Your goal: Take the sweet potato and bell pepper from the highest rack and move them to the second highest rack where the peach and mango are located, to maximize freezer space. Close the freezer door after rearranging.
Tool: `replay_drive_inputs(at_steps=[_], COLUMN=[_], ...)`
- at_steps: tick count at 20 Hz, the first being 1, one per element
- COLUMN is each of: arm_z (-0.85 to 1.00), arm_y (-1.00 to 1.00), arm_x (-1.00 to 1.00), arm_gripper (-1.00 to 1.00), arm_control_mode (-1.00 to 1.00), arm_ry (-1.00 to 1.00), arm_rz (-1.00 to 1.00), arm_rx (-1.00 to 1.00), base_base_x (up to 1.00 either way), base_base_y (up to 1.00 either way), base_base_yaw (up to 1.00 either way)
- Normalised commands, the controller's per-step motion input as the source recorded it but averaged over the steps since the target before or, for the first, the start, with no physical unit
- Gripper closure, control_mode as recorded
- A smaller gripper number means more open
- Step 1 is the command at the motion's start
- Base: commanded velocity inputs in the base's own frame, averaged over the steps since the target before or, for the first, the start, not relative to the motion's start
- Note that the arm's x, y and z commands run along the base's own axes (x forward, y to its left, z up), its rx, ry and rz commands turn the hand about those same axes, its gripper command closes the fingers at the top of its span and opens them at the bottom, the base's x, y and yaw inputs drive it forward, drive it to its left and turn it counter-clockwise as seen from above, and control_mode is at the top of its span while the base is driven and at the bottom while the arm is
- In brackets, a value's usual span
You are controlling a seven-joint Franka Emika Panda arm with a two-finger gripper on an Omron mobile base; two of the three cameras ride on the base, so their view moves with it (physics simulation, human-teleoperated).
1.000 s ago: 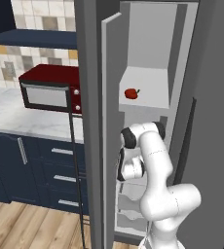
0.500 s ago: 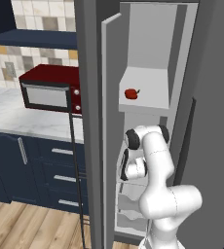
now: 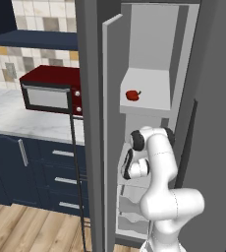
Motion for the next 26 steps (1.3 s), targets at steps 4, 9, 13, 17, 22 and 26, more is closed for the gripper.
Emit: replay_drive_inputs(at_steps=[4, 9, 13, 17, 22, 26], arm_z=[-0.26, -0.02, 0.16, 0.32, 0.7, 0.97], arm_y=[0.0, 0.13, 0.27, 0.33, 0.33, 0.21], arm_x=[0.08, -0.11, -0.47, -0.76, -0.7, -0.51], arm_gripper=[-1.0, -1.0, -1.0, -1.0, -1.0, -1.0], arm_control_mode=[-1.0, -1.0, -1.0, -1.0, -1.0, -1.0], arm_ry=[-0.02, -0.11, -0.29, -0.25, -0.25, -0.37], arm_rz=[0.0, 0.0, 0.0, 0.0, 0.0, 0.0], arm_rx=[0.0, -0.01, 0.0, 0.0, 0.0, 0.0], base_base_x=[0.0, 0.0, 0.0, 0.0, 0.0, 0.0], base_base_y=[0.0, 0.0, 0.0, 0.0, 0.0, 0.0], base_base_yaw=[0.0, 0.0, 0.0, 0.0, 0.0, 0.0])
